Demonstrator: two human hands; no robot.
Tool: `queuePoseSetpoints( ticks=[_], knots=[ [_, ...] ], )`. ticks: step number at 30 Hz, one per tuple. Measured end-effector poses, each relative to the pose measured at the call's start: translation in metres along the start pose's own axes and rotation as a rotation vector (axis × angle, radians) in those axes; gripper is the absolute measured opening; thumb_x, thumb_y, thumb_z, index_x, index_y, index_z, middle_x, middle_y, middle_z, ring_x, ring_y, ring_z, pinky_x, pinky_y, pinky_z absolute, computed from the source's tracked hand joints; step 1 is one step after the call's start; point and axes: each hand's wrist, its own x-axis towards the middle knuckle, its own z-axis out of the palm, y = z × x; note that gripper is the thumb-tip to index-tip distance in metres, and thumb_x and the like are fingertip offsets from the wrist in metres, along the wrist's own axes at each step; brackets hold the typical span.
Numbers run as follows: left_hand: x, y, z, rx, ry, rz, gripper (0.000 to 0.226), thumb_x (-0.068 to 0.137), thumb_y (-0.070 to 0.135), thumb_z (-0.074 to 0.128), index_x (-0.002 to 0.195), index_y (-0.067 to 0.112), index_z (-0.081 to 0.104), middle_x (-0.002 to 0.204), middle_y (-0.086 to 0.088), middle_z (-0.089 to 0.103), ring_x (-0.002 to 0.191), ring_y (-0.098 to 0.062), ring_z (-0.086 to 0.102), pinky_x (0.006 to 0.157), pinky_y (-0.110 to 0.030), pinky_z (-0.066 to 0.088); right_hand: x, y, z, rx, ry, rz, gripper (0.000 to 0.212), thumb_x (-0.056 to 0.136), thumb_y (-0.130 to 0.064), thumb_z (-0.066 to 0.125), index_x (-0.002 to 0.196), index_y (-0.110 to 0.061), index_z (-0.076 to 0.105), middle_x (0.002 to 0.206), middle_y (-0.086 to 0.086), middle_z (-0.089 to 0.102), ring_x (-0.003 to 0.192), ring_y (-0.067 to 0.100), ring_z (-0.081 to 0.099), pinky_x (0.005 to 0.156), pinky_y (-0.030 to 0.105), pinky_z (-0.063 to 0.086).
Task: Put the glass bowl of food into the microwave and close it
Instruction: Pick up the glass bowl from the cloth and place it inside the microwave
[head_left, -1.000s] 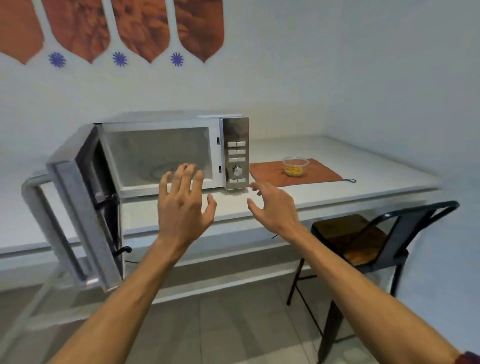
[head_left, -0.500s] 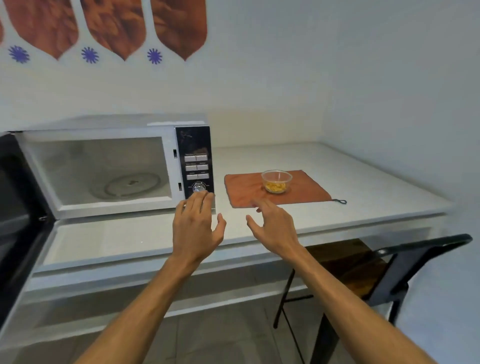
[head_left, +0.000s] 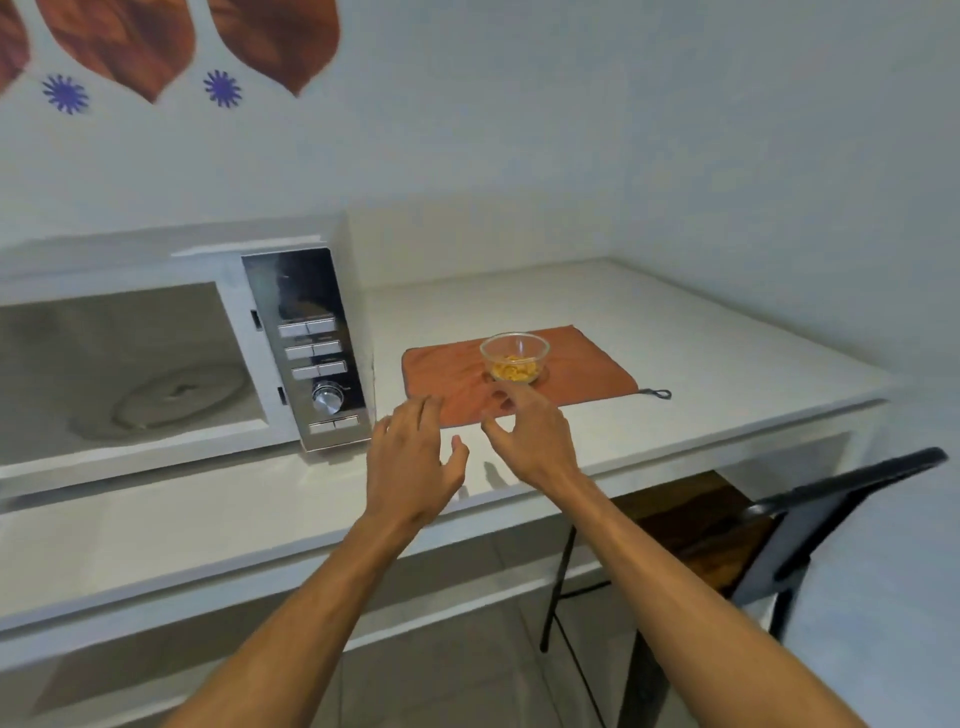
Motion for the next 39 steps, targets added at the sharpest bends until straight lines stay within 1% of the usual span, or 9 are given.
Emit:
queuePoseSetpoints(
  ticks=[4,9,13,17,21,24,26,32,39],
  knots=[
    [0.023,0.002,0.025,-0.152,-0.036,-0.078,0.050,0.087,0.041,0.052,0.130,0.016,0.048,0.128,-0.010,0.059,0.103,-0.028,0.061,0.089,-0.040,0.049,0.017,0.017,-0.001,0.034,-0.009,0.057,0.030,0.087,-0.028,0.063,0.115,-0.019,0.064,0.110,0.000,0.068,0.094,0.017,0.063,0.079,0.036,0.054],
    [0.044,-0.005,0.063,-0.332,-0.187,-0.279,0.060,0.093,0.050,0.044,0.145,0.025,0.029,0.147,-0.009,0.042,0.128,-0.032,0.047,0.106,-0.048,0.037,0.042,0.037,0.004,0.144,0.009,0.232,0.026,0.085,-0.034,0.068,0.109,-0.028,0.062,0.113,-0.001,0.065,0.094,0.015,0.063,0.077,0.032,0.053],
    [0.066,0.000,0.090,-0.519,-0.177,-0.260,0.053,0.094,0.046,0.045,0.141,0.025,0.035,0.143,-0.007,0.047,0.125,-0.027,0.049,0.104,-0.044,0.039,0.061,0.061,0.014,0.216,0.036,0.351,0.063,0.075,-0.046,0.079,0.126,-0.020,0.052,0.119,0.000,0.062,0.105,0.018,0.061,0.085,0.036,0.054],
    [0.086,0.009,0.112,-0.666,-0.115,-0.334,0.043,0.092,0.045,0.050,0.128,0.022,0.046,0.124,-0.003,0.059,0.105,-0.021,0.059,0.083,-0.030,0.052,0.079,0.084,0.024,0.237,0.045,0.400,0.094,0.062,-0.053,0.085,0.136,-0.015,0.042,0.132,0.005,0.051,0.118,0.023,0.053,0.089,0.032,0.048],
    [0.104,0.016,0.129,-0.842,-0.061,-0.503,0.039,0.092,0.049,0.051,0.123,0.025,0.048,0.117,0.003,0.059,0.099,-0.015,0.059,0.069,-0.017,0.043,0.096,0.106,0.032,0.303,-0.017,0.480,0.114,0.056,-0.047,0.090,0.145,-0.016,0.025,0.139,0.008,0.047,0.123,0.025,0.048,0.094,0.031,0.042],
    [0.124,0.011,0.143,-0.822,-0.106,-0.580,0.040,0.094,0.042,0.050,0.124,0.015,0.048,0.119,-0.003,0.057,0.096,-0.016,0.052,0.064,-0.013,0.037,0.104,0.117,0.038,0.379,-0.047,0.497,0.111,0.054,-0.044,0.092,0.141,-0.022,0.026,0.117,-0.003,0.052,0.102,0.015,0.053,0.077,0.018,0.042],
    [0.134,0.009,0.153,-0.808,-0.131,-0.584,0.045,0.093,0.044,0.050,0.125,0.013,0.048,0.117,-0.002,0.056,0.098,-0.016,0.052,0.075,-0.021,0.039,0.111,0.123,0.041,0.407,-0.042,0.490,0.100,0.053,-0.045,0.092,0.131,-0.027,0.031,0.103,-0.012,0.053,0.091,0.008,0.056,0.066,0.013,0.041],
    [0.163,0.008,0.179,-0.945,-0.192,-0.666,0.039,0.090,0.038,0.054,0.121,0.014,0.055,0.115,-0.003,0.064,0.101,-0.019,0.060,0.089,-0.035,0.049,0.120,0.133,0.058,0.480,0.005,0.533,0.088,0.048,-0.049,0.089,0.123,-0.033,0.046,0.107,-0.007,0.068,0.098,0.016,0.067,0.086,0.042,0.056],
    [0.163,0.005,0.188,-1.035,-0.212,-0.720,0.038,0.087,0.029,0.052,0.123,0.019,0.056,0.115,-0.006,0.066,0.102,-0.020,0.063,0.094,-0.042,0.051,0.114,0.137,0.063,0.570,0.094,0.517,0.076,0.040,-0.049,0.092,0.106,-0.051,0.054,0.101,-0.014,0.071,0.093,0.007,0.068,0.083,0.041,0.058]
  ],
)
